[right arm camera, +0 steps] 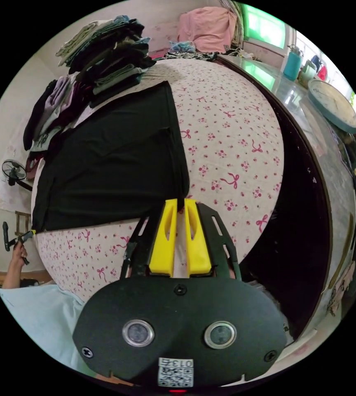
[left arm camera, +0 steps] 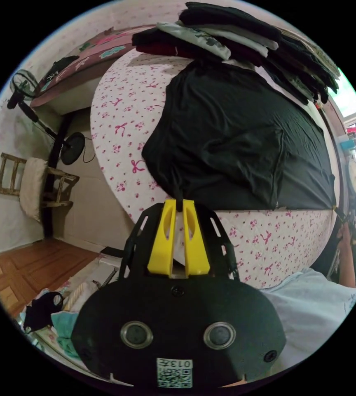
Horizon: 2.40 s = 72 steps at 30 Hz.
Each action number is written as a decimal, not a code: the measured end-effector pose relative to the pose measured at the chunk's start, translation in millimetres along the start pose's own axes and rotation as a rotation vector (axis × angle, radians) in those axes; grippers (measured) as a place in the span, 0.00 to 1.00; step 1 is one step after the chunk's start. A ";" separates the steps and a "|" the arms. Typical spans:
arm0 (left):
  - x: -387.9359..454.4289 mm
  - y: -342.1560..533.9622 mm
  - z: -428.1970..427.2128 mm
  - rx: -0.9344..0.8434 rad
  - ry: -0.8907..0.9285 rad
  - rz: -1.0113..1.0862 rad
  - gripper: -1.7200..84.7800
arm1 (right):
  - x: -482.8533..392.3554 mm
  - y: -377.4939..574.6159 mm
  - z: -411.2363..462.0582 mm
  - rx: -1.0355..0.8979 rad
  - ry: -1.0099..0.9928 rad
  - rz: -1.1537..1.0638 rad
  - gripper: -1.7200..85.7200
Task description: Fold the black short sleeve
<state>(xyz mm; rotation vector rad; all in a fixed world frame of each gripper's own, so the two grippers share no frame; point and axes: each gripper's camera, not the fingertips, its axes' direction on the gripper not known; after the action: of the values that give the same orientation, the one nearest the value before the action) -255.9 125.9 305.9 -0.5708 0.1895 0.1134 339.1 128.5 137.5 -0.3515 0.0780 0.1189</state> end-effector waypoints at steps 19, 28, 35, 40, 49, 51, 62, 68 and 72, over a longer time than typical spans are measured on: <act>11.9 -4.1 -18.2 -0.095 0.036 0.096 0.03 | 40.8 -2.5 -53.5 -0.072 0.066 -0.049 0.04; 40.1 18.9 5.1 -0.081 0.057 0.136 0.05 | 63.7 24.7 -45.8 -0.143 0.031 0.025 0.06; 58.6 25.5 -29.0 0.067 0.037 0.118 0.09 | 77.3 0.9 -76.4 -0.047 0.130 0.020 0.11; 147.0 -19.8 -23.5 0.101 0.018 0.347 0.09 | 70.1 -61.0 -79.8 0.044 0.103 -0.032 0.11; 298.6 -115.6 19.3 0.145 -0.016 0.552 0.08 | 23.3 -222.3 -30.5 0.040 0.093 -0.200 0.11; 315.1 -132.9 22.8 0.153 -0.014 0.551 0.08 | 20.0 -255.6 -14.3 0.008 0.123 -0.207 0.11; 395.5 -207.1 52.6 0.106 -0.005 0.614 0.07 | 37.5 -323.6 5.0 -0.031 0.155 -0.224 0.04; 409.7 -215.1 58.6 0.089 0.060 0.597 0.07 | 77.0 -322.6 -7.0 -0.024 -0.014 -0.153 0.11; 402.0 -204.4 51.2 0.124 0.124 0.551 0.07 | 89.7 -280.3 -52.3 0.081 -0.025 -0.197 0.11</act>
<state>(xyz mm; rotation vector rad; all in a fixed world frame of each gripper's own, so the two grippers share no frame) 176.6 4.7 371.4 -0.3900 0.4688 0.5973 461.4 -141.7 174.8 -0.2754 0.0228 -0.0744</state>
